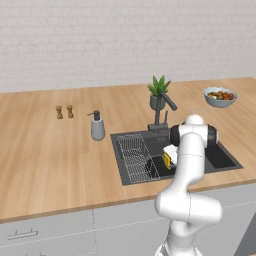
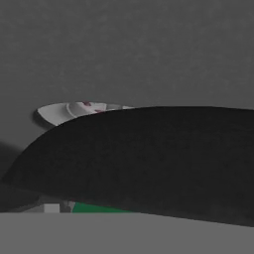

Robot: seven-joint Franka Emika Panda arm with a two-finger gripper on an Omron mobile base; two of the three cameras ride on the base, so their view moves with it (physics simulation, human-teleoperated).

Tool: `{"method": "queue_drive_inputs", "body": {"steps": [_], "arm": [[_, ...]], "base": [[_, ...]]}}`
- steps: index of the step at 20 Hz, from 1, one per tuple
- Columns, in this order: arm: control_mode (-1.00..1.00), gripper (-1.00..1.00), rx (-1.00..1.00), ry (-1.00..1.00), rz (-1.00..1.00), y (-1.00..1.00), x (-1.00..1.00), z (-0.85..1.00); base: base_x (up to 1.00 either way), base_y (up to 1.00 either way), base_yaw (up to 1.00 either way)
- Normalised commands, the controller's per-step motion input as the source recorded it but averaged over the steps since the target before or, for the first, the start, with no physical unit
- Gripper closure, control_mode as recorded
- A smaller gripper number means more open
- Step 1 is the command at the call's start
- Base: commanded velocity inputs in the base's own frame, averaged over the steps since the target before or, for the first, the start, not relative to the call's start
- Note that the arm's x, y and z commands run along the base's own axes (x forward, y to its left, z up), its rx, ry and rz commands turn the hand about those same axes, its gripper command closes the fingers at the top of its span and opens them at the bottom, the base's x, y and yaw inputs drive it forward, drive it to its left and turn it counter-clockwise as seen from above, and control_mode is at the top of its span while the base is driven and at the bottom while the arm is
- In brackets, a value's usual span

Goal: Pick the pan and sponge and place them into the sink. Then turn on the water.

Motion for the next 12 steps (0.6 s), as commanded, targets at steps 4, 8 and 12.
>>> {"method": "queue_drive_inputs", "body": {"steps": [4, 8, 12], "arm": [[-1.0, -1.0, 0.11, 0.01, 0.0, -0.04, 0.0, 0.34], [-1.0, -1.0, 0.03, 0.04, 0.0, 0.0, 0.0, 0.84], [-1.0, -1.0, 0.0, 0.05, -0.01, 0.0, 0.0, 1.0]], "base": [[0.0, 0.0, 0.0], [0.0, 0.0, 0.0], [0.0, 0.0, 0.0]]}}
